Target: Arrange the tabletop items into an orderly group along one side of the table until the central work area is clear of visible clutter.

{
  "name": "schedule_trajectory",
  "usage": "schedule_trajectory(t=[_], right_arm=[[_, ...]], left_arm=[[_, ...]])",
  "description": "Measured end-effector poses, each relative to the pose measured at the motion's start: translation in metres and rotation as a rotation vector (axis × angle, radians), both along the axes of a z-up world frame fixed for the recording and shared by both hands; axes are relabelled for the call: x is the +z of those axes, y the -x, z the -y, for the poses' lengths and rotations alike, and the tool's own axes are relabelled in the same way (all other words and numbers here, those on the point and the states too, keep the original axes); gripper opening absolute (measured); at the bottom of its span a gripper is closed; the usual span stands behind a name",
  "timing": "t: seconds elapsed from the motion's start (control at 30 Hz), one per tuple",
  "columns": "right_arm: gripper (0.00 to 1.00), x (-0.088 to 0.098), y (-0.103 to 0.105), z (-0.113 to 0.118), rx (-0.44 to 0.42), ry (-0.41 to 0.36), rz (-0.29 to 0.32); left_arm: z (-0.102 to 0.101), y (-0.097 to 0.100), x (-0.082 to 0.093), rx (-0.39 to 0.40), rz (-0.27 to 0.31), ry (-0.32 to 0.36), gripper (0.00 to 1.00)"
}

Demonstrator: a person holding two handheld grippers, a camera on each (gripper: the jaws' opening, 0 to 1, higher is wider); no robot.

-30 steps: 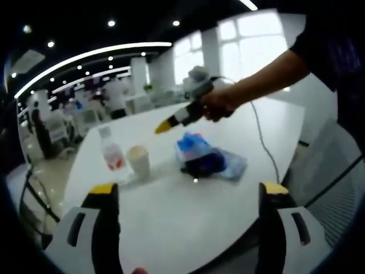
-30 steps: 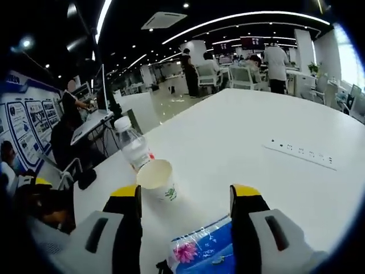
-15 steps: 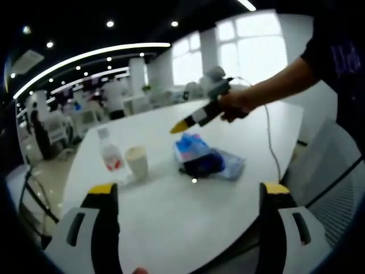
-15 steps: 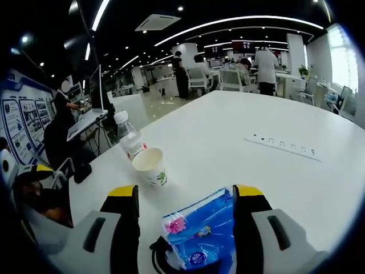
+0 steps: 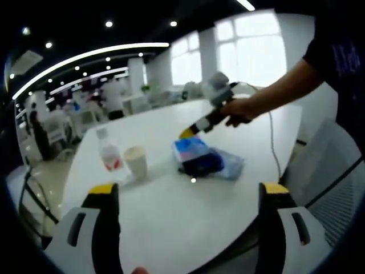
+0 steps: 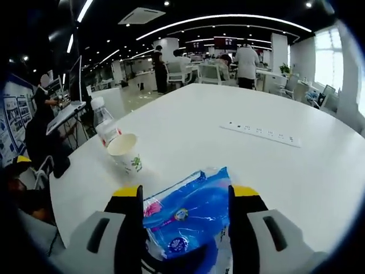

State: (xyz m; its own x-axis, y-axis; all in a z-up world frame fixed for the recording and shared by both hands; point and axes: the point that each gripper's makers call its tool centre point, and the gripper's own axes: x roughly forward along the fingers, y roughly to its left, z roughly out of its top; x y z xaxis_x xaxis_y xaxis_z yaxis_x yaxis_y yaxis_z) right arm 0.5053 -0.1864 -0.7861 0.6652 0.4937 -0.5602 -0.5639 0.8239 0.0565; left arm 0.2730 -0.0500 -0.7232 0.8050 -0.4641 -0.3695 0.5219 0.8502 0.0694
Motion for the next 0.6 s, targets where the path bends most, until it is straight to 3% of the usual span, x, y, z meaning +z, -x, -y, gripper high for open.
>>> schedule_trajectory(t=[0.13,0.4,0.6], right_arm=[[0.52,-0.005,-0.004,0.002,-0.044,0.006,-0.028],[0.31,-0.017,-0.006,0.003,-0.092,0.03,-0.081],[0.1,-0.023,-0.001,0.001,-0.085,0.019,-0.136]], left_arm=[[0.0,0.0,-0.001,-0.001,-0.003,-0.002,0.97],[-0.001,0.0,-0.001,0.001,-0.004,-0.01,0.95],[-0.001,-0.001,-0.001,0.002,-0.002,-0.009,0.95]])
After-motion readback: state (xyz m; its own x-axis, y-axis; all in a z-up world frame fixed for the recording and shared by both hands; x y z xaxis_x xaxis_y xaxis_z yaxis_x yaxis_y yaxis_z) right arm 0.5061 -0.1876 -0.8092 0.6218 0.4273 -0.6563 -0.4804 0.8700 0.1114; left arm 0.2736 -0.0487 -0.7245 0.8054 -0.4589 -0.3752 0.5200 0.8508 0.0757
